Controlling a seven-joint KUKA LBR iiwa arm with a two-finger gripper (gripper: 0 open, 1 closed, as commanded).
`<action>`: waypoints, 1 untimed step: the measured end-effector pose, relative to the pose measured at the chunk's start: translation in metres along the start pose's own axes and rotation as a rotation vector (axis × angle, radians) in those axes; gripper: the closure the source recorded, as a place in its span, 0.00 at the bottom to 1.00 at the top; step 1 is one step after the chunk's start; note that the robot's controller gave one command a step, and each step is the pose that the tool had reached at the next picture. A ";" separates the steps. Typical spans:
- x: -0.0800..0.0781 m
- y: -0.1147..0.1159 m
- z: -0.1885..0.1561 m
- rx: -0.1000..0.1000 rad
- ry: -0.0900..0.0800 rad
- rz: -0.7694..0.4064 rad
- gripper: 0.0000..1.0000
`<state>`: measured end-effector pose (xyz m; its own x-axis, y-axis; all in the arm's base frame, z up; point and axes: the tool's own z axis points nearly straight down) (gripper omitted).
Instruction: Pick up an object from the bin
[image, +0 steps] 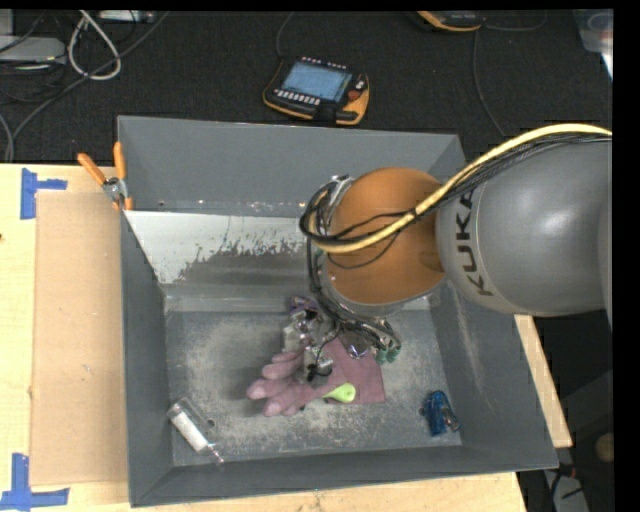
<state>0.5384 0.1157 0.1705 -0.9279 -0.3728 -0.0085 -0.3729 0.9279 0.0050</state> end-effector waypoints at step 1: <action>0.002 -0.009 0.068 0.000 -0.001 0.008 1.00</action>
Offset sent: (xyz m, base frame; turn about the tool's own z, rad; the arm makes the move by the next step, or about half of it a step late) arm 0.0145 0.0029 0.1280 0.0093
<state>0.5399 0.1074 0.1020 -0.9309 -0.3652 -0.0093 -0.3652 0.9309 0.0055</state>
